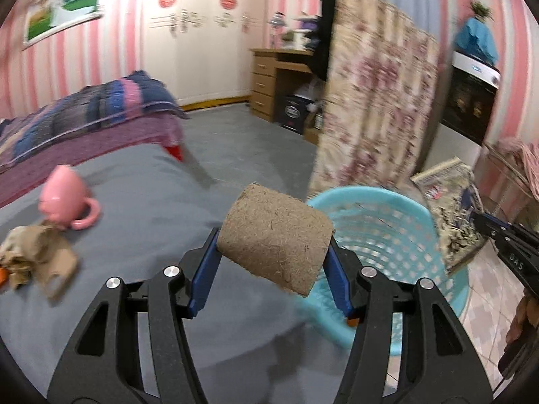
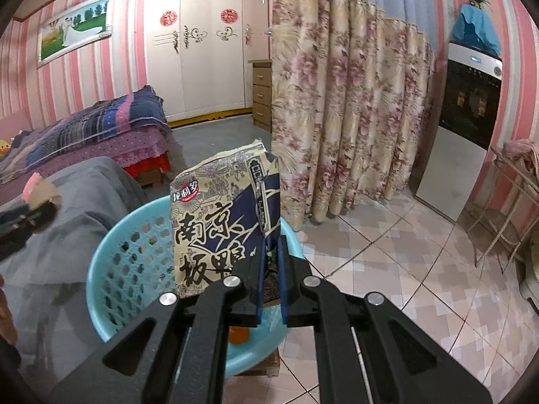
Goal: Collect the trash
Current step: 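Open both grippers to drop the tube and packet into the basket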
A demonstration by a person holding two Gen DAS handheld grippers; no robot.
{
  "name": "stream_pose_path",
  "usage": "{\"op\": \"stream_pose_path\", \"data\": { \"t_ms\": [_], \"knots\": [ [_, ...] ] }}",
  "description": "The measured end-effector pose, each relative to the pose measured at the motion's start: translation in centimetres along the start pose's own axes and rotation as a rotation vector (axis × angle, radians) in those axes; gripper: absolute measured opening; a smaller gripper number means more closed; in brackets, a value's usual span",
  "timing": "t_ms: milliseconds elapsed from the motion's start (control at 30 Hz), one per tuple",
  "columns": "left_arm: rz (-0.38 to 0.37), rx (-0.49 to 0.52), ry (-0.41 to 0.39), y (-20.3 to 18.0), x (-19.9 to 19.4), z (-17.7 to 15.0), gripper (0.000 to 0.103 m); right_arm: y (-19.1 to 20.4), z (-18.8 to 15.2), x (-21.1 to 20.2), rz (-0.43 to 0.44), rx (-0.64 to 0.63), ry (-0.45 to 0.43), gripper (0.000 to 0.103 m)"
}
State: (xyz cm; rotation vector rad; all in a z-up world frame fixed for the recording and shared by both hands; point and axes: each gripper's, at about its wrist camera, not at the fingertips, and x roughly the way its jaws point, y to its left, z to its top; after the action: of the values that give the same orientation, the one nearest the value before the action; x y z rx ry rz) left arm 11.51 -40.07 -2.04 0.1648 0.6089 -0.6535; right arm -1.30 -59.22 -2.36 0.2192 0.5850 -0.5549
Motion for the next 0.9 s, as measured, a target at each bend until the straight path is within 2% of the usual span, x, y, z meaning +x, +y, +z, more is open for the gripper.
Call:
{"op": "stream_pose_path", "data": {
  "t_ms": [200,333,367,400,533,633,700,867,900],
  "knots": [
    [-0.035,0.066,0.026,-3.3,2.8,-0.3,0.057,-0.8,-0.7,1.0,-0.001,0.015,0.016,0.007],
    [-0.054,0.054,0.045,-3.5,4.1,0.0,0.058,-1.0,-1.2,1.4,-0.002,0.025,0.023,0.007],
    [-0.056,0.049,0.050,-3.4,4.3,0.0,0.062,-0.9,-1.2,1.5,-0.002,0.026,0.026,0.007],
    [-0.057,0.046,0.054,-3.3,4.5,0.1,0.072,-0.9,-1.2,1.6,-0.002,0.025,0.028,0.007],
    [-0.037,0.037,0.038,-2.5,4.4,0.4,0.081,-0.8,-1.3,1.8,0.001,0.023,0.032,0.008],
    [-0.006,0.036,0.021,-1.7,3.8,0.7,0.083,-0.3,-1.5,2.0,0.004,0.016,0.038,0.008],
    [0.023,0.039,0.000,-1.1,3.2,0.8,0.088,-0.1,-1.4,2.3,0.005,0.012,0.044,0.008],
    [0.073,0.038,-0.038,0.7,1.1,0.8,0.091,1.2,-1.4,3.0,0.023,0.003,0.060,0.008],
    [0.082,0.037,-0.043,1.1,0.6,0.7,0.091,1.5,-1.4,3.1,0.023,0.002,0.061,0.011]
  ]
}}
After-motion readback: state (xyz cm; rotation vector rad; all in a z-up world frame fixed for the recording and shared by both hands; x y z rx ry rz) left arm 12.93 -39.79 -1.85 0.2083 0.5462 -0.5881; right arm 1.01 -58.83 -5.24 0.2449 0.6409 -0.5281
